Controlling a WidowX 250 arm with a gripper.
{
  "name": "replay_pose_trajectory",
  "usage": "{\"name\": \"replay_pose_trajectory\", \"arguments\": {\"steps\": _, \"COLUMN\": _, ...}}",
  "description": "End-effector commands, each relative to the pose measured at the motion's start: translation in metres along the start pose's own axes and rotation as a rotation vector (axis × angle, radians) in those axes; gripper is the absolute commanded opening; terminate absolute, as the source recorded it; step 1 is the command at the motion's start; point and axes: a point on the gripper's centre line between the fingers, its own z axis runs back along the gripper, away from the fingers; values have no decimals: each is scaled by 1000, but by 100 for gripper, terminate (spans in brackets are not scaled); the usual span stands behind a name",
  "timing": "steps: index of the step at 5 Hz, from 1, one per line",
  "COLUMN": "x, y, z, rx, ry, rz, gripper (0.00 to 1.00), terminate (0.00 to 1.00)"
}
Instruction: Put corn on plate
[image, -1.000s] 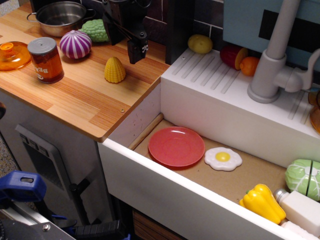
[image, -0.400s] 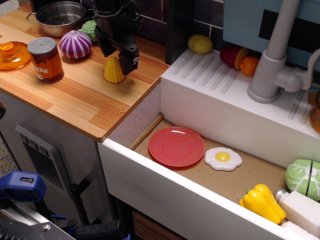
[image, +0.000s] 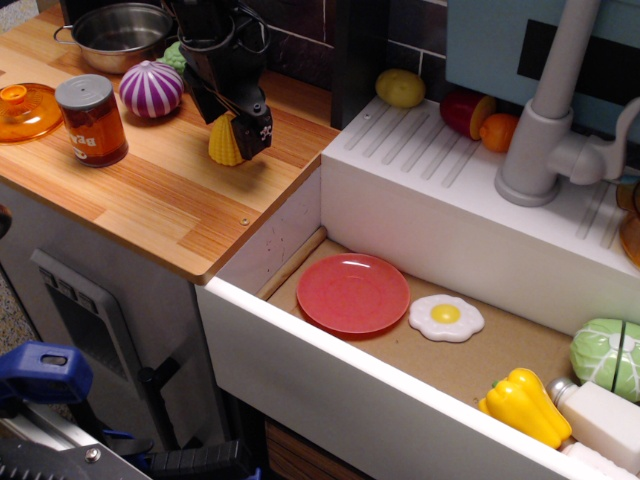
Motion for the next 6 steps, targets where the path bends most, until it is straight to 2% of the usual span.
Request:
{"name": "replay_pose_trajectory", "arguments": {"steps": 1, "x": 0, "y": 6, "z": 4, "rx": 24, "ry": -18, "rz": 0, "gripper": 0, "terminate": 0}}
{"name": "replay_pose_trajectory", "arguments": {"steps": 2, "x": -1, "y": 4, "z": 1, "rx": 16, "ry": -19, "rz": 14, "gripper": 0, "terminate": 0}}
{"name": "replay_pose_trajectory", "arguments": {"steps": 3, "x": 4, "y": -15, "z": 13, "rx": 17, "ry": -9, "rz": 41, "gripper": 0, "terminate": 0}}
{"name": "replay_pose_trajectory", "arguments": {"steps": 4, "x": 17, "y": -64, "z": 28, "rx": 101, "ry": 7, "rz": 48, "gripper": 0, "terminate": 0}}
{"name": "replay_pose_trajectory", "arguments": {"steps": 5, "x": 37, "y": -110, "z": 47, "rx": 143, "ry": 91, "rz": 73, "gripper": 0, "terminate": 0}}
{"name": "replay_pose_trajectory", "arguments": {"steps": 6, "x": 54, "y": -156, "z": 42, "rx": 136, "ry": 117, "rz": 126, "gripper": 0, "terminate": 0}}
